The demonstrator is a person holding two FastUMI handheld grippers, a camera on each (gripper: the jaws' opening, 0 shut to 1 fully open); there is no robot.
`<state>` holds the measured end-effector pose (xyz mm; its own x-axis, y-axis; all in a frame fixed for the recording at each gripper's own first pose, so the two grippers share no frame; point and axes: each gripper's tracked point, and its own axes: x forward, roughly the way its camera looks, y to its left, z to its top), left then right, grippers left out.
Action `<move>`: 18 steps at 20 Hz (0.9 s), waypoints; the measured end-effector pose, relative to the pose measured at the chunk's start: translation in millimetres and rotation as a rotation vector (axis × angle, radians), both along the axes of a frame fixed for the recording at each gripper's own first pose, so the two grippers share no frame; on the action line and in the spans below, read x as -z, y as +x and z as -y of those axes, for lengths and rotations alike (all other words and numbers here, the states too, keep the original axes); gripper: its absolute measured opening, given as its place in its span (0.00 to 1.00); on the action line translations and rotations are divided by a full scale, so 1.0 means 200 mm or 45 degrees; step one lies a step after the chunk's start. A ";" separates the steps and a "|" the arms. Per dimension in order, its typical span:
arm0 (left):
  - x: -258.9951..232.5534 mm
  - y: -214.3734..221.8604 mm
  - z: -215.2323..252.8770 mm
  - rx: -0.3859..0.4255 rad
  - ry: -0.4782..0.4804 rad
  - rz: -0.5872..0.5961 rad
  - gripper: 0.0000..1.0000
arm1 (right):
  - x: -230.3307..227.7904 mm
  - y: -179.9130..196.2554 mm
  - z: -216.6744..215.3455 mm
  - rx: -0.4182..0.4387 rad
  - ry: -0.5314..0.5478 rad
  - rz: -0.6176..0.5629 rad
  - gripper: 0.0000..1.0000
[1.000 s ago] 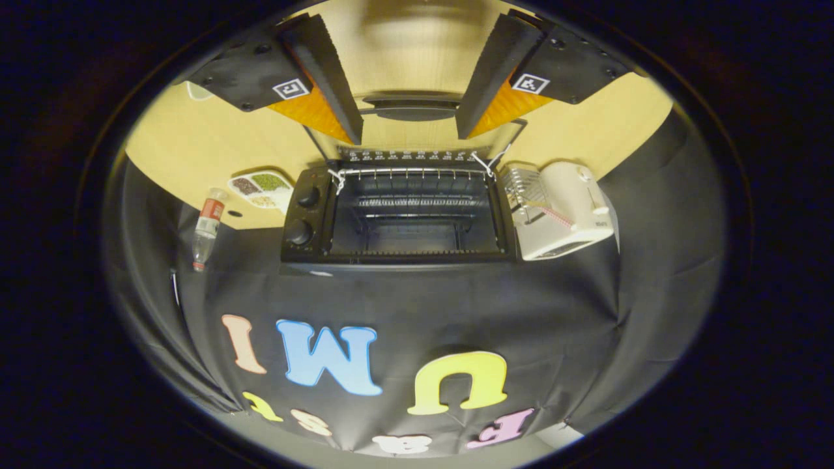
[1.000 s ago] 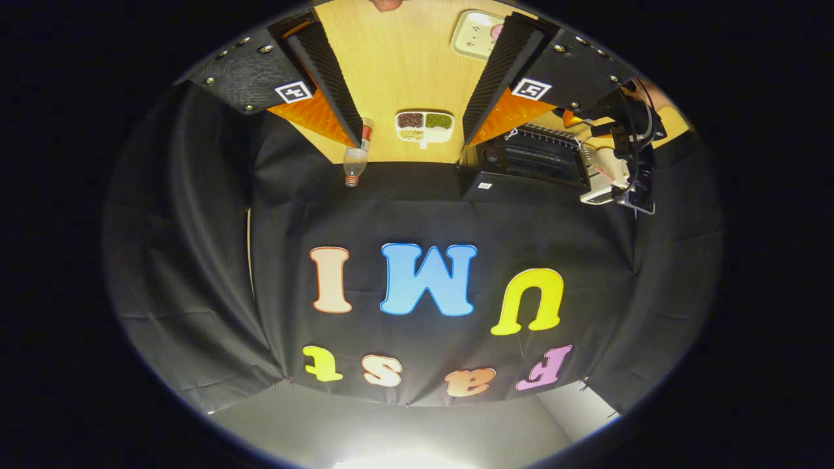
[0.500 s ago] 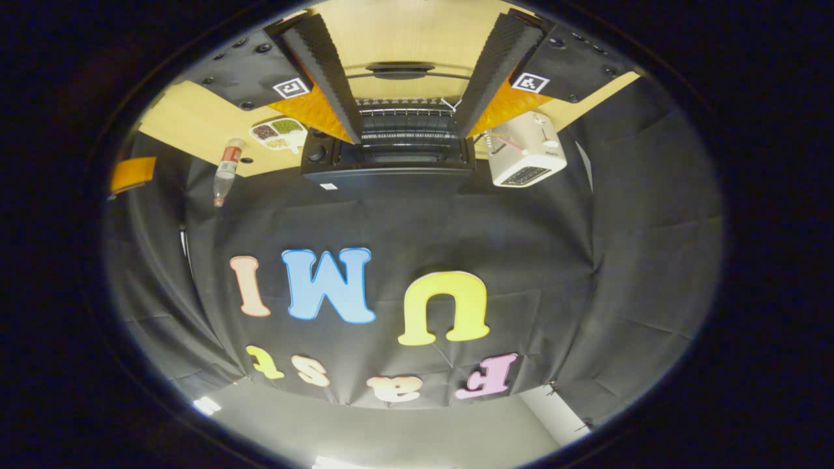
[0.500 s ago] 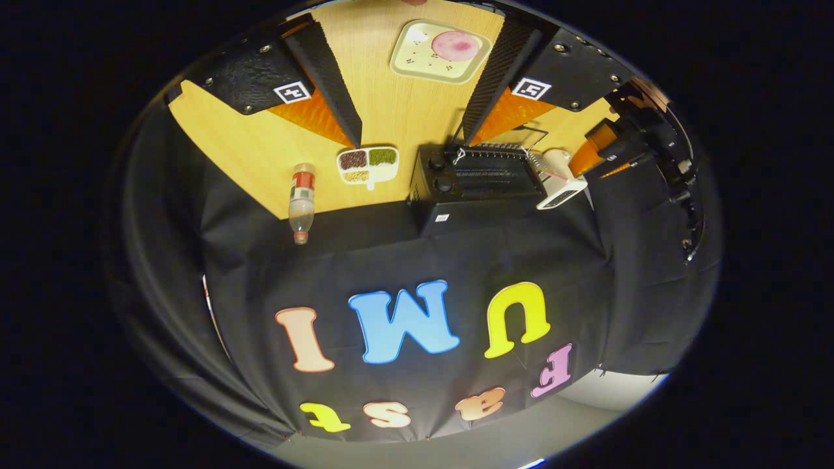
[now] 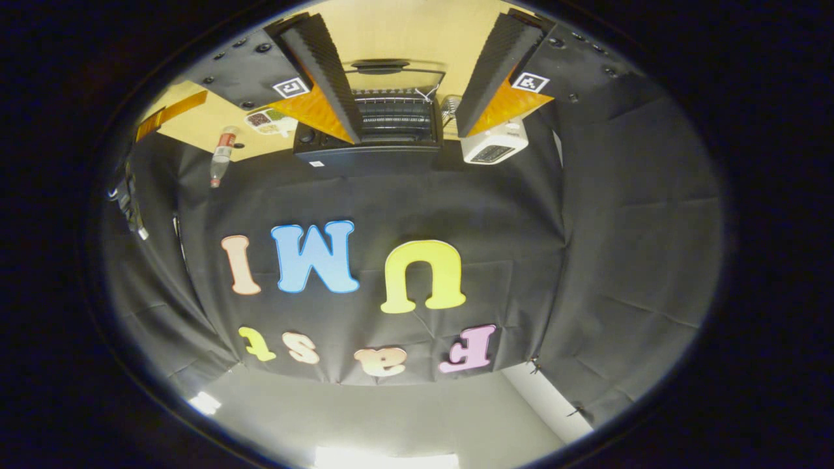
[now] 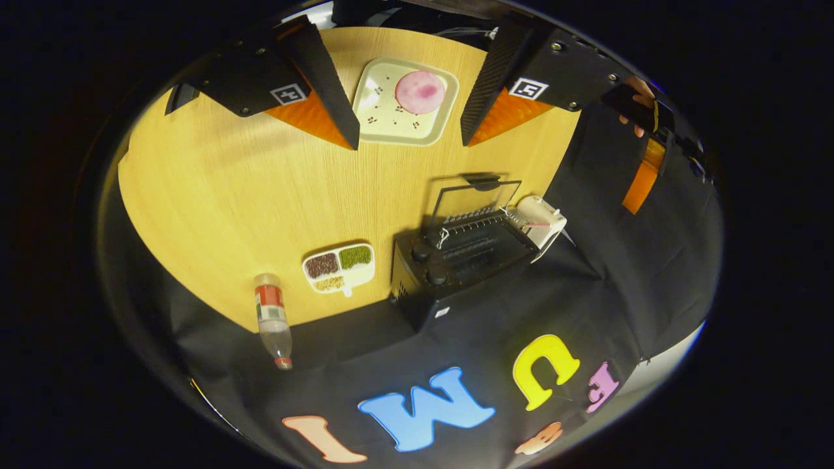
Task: Open the electric oven with the left hand, put the food in, and close the electric oven.
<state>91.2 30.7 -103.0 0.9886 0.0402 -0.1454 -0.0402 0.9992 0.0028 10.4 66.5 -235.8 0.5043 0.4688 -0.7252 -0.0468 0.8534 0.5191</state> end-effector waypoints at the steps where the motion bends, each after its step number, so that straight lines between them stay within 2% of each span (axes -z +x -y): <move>1: -0.01 -0.02 0.00 -0.004 -0.003 0.001 0.95 | 0.03 -0.01 -0.01 -0.010 0.010 -0.043 0.96; 6: -0.02 -0.09 -0.03 -0.024 0.016 0.002 1.00 | 0.20 -0.08 -0.05 -0.089 0.034 -0.261 0.96; 14: 0.00 -0.17 -0.13 -0.082 0.027 -0.017 1.00 | 0.46 -0.20 -0.04 -0.206 -0.082 -0.480 0.96; 15: -0.01 -0.18 -0.14 -0.089 0.024 -0.017 1.00 | 0.47 -0.20 -0.05 -0.211 -0.079 -0.501 0.94; 17: 0.00 -0.19 -0.16 -0.106 0.020 -0.019 1.00 | 0.51 -0.22 -0.05 -0.209 -0.082 -0.550 0.81; 18: 0.01 -0.19 -0.17 -0.113 0.018 -0.020 1.00 | 0.54 -0.22 -0.05 -0.205 -0.077 -0.572 0.69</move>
<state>52.3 63.9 -105.1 0.9786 0.1293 -0.1599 -0.1281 0.9916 0.0179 -34.2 77.3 -343.5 0.0595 0.4657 -0.8830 0.0370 0.8829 0.4681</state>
